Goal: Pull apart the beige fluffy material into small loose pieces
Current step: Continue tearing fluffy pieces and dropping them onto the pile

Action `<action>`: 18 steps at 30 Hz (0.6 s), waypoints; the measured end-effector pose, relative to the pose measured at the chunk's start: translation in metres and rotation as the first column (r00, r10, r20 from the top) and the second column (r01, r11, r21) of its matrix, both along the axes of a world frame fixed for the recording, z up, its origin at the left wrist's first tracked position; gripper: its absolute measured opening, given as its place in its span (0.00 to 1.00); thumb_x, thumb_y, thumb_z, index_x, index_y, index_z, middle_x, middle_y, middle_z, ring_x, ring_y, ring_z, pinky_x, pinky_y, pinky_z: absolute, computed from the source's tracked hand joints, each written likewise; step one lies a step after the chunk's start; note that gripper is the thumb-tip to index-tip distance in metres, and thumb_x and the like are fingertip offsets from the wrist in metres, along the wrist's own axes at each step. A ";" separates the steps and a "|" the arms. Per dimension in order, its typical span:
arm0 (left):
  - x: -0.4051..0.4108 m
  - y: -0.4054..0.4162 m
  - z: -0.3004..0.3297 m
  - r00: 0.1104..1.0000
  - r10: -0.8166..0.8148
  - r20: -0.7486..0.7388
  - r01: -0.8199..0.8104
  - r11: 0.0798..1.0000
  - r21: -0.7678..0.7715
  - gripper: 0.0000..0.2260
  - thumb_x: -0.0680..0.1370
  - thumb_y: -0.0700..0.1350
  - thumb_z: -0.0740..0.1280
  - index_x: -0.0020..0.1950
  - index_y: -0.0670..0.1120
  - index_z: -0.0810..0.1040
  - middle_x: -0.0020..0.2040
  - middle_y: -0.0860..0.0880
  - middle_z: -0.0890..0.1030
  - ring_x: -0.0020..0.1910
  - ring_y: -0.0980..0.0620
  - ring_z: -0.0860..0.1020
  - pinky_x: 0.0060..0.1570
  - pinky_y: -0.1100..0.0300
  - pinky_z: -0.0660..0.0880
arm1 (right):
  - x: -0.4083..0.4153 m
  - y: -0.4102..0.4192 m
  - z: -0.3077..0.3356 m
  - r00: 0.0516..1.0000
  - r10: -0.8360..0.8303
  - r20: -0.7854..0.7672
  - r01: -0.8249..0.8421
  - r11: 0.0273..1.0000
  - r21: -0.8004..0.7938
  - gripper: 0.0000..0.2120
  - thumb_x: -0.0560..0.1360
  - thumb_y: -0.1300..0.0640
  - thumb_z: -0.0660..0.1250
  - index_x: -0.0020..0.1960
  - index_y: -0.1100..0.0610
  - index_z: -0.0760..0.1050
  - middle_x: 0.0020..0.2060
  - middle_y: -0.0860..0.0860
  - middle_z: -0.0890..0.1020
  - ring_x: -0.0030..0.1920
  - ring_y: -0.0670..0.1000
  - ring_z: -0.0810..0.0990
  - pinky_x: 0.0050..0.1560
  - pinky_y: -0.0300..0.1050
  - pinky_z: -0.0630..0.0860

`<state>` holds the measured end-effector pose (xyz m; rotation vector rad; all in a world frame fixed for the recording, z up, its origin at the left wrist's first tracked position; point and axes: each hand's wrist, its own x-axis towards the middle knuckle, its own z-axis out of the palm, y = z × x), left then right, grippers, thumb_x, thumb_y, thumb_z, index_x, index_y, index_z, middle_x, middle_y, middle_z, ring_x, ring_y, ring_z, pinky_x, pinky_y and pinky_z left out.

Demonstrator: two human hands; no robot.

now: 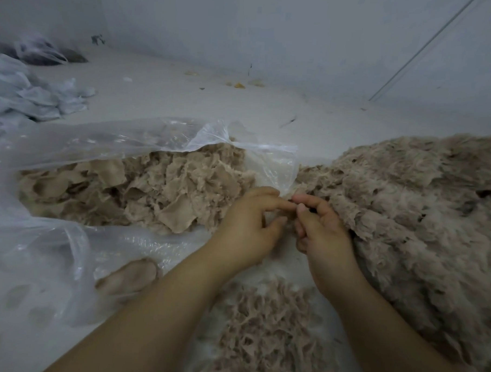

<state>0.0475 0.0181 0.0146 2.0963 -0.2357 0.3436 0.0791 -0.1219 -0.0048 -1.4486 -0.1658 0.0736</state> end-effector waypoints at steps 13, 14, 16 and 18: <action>0.010 -0.010 -0.004 0.889 -0.373 -0.265 0.073 0.689 -0.721 0.13 0.82 0.33 0.54 0.58 0.33 0.78 0.41 0.36 0.77 0.34 0.46 0.75 0.35 0.53 0.79 | -0.008 0.005 0.010 0.999 0.021 -0.029 -0.019 0.998 0.065 0.11 0.83 0.60 0.58 0.57 0.52 0.78 0.26 0.49 0.70 0.30 0.49 0.70 0.30 0.43 0.72; 0.011 -0.010 -0.005 0.881 -0.388 -0.269 0.075 0.678 -0.731 0.13 0.82 0.32 0.54 0.57 0.33 0.78 0.40 0.37 0.77 0.34 0.46 0.75 0.34 0.53 0.78 | -0.008 0.006 0.010 0.999 0.020 -0.034 -0.018 0.998 0.067 0.11 0.83 0.60 0.58 0.58 0.52 0.78 0.26 0.50 0.70 0.30 0.50 0.70 0.31 0.43 0.72; 0.010 -0.012 -0.006 0.867 -0.417 -0.274 0.076 0.653 -0.753 0.13 0.82 0.33 0.54 0.53 0.32 0.79 0.39 0.39 0.77 0.34 0.47 0.75 0.36 0.53 0.80 | -0.008 0.006 0.010 0.998 0.023 -0.054 -0.018 0.996 0.090 0.12 0.83 0.60 0.57 0.61 0.52 0.76 0.25 0.49 0.69 0.28 0.49 0.69 0.31 0.43 0.70; 0.009 -0.014 -0.010 0.876 -0.393 -0.280 0.062 0.667 -0.742 0.13 0.82 0.34 0.57 0.47 0.32 0.80 0.37 0.40 0.79 0.33 0.47 0.77 0.39 0.53 0.81 | -0.008 0.006 0.011 0.996 0.022 -0.087 -0.012 0.993 0.121 0.13 0.83 0.60 0.56 0.64 0.51 0.74 0.24 0.47 0.69 0.27 0.47 0.68 0.31 0.42 0.69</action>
